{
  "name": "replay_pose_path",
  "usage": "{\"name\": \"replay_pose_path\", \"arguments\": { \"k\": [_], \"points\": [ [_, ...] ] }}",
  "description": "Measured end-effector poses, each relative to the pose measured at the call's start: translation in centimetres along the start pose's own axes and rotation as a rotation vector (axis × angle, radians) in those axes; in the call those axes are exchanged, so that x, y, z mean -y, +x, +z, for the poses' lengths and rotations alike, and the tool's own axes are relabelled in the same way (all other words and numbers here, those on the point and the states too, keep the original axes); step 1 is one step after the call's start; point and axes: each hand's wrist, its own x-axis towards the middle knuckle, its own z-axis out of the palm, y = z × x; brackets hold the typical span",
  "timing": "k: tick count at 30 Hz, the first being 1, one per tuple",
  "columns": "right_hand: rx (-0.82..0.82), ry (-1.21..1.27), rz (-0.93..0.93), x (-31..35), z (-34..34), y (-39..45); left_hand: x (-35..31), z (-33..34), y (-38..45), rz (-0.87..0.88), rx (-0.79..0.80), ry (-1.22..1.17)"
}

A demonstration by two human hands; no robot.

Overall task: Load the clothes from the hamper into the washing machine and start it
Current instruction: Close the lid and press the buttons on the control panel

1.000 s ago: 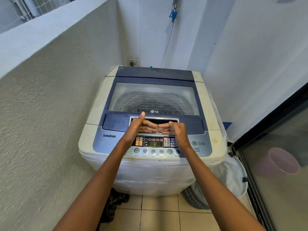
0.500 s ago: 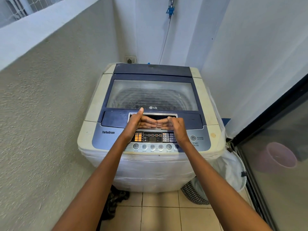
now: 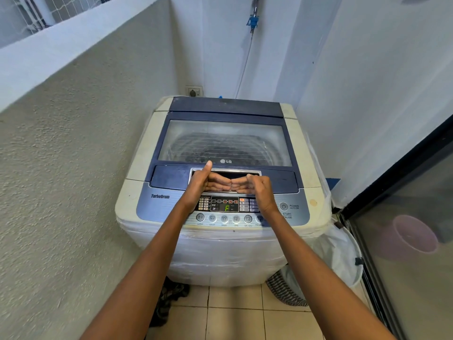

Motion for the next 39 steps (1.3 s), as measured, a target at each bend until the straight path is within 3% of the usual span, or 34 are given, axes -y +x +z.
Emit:
{"name": "replay_pose_path", "arguments": {
  "k": [39],
  "points": [
    [0.026, 0.044, -0.007, -0.11, -0.04, 0.06, -0.01, 0.3, 0.08, -0.023, -0.046, -0.021]
  ]
}}
